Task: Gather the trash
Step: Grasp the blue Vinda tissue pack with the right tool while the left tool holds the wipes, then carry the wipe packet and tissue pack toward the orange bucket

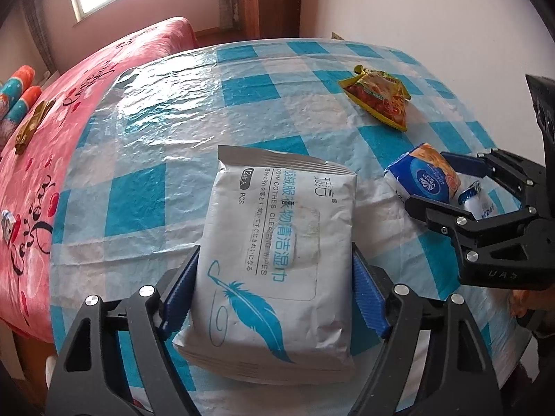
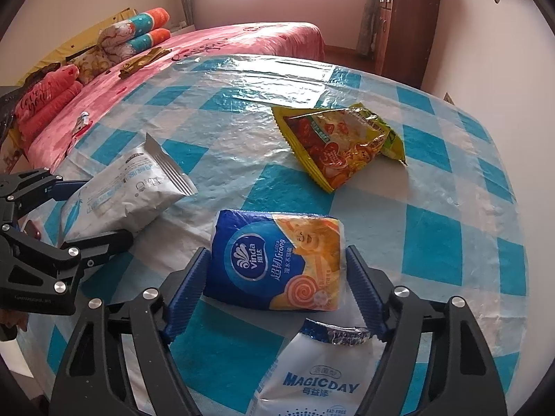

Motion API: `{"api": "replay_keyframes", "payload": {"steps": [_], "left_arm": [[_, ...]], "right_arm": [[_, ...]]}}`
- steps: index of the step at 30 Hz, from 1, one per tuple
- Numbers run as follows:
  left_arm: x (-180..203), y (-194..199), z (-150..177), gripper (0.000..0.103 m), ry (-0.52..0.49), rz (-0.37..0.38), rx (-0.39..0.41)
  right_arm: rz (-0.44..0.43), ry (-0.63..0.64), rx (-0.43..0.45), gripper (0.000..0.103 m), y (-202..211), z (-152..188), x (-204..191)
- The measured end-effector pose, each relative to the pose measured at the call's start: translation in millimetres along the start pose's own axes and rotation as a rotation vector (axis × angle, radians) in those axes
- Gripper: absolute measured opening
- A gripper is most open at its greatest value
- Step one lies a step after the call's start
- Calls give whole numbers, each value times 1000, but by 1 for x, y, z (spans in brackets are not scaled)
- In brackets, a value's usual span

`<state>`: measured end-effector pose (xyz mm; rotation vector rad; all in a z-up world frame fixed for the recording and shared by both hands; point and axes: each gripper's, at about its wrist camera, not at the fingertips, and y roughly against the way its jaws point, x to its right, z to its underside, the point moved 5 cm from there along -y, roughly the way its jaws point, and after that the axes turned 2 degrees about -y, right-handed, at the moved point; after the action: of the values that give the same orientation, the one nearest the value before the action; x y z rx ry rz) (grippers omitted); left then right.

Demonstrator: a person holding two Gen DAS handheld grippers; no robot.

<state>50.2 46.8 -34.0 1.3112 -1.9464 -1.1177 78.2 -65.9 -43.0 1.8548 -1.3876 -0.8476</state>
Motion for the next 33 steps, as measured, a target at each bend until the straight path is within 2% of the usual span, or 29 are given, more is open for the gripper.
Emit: {"api": "replay_keyframes", "payload": {"steps": [14, 33], "left_arm": [[-10, 14, 8, 79, 103, 21, 32], [-12, 62, 25, 78, 179, 47, 122]], "right_arm": [[-9, 12, 41, 66, 9, 2, -3], [-28, 7, 139, 65, 53, -4, -20]]}}
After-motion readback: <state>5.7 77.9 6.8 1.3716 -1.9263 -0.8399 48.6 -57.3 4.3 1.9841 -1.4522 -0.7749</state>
